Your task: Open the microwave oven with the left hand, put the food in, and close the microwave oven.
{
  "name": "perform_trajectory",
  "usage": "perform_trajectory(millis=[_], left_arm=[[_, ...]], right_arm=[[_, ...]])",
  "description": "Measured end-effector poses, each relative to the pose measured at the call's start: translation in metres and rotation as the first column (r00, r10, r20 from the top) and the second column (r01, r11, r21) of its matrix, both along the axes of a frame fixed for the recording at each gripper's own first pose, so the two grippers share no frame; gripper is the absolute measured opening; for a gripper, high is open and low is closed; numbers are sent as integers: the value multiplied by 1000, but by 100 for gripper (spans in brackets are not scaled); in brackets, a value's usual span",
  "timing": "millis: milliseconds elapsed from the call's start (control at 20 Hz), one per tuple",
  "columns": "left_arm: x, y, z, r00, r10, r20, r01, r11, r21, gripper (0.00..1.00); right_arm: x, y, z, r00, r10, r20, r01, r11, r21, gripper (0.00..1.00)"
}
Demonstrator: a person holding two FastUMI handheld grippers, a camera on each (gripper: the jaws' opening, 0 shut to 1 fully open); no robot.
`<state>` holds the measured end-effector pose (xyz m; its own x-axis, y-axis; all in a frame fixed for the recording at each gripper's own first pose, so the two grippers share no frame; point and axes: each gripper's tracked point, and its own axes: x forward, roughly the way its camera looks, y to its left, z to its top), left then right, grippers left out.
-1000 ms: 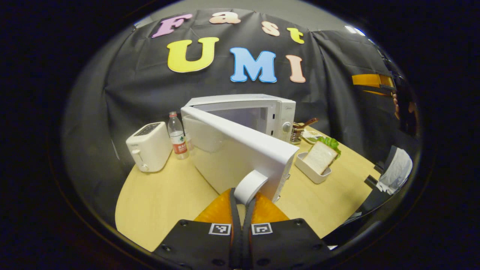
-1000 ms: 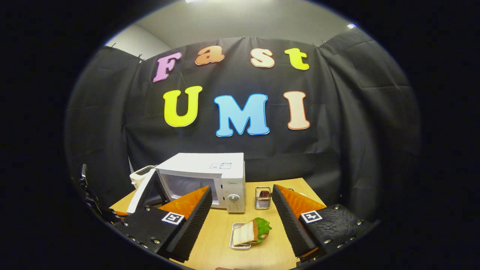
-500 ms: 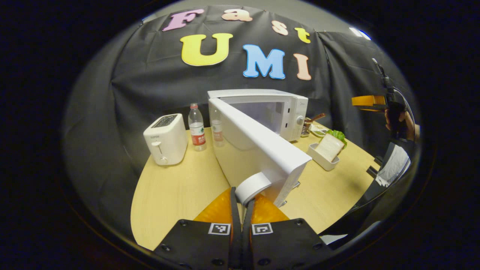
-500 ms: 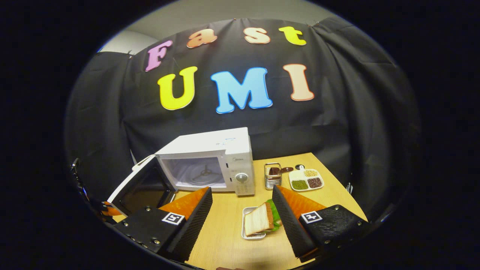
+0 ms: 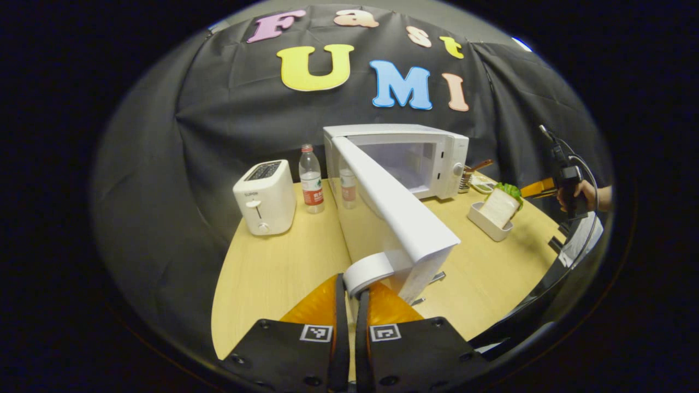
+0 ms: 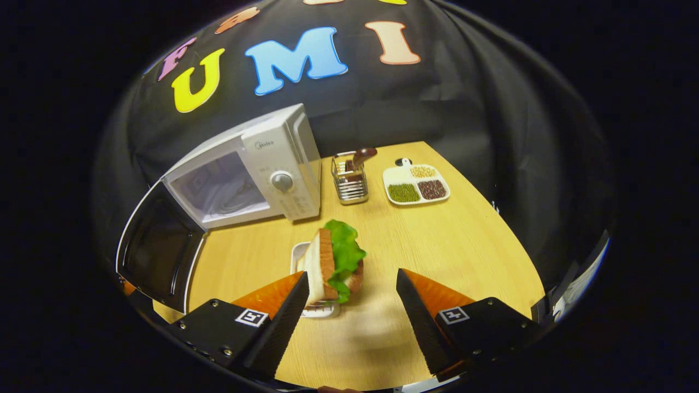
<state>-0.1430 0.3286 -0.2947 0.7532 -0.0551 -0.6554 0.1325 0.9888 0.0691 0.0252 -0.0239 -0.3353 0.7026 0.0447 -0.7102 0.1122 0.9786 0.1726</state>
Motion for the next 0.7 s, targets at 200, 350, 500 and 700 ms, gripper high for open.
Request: perform_trajectory(millis=[200,350,500,700], left_arm=[[-8,8,-6,999,5,-33,-6,999,-37,21],[-33,22,-6,995,62,-73,-67,996,-64,41],[-43,28,46,978,206,39,-200,972,-123,68],[-25,14,158,834,456,309,-402,888,-224,96]], right_arm=[[4,7,-12,999,47,-24,-46,998,48,98],[9,14,-19,995,98,-34,-96,993,66,98],[19,23,-26,992,120,-47,-116,989,90,98],[27,26,-33,991,117,-63,-109,987,114,96]])
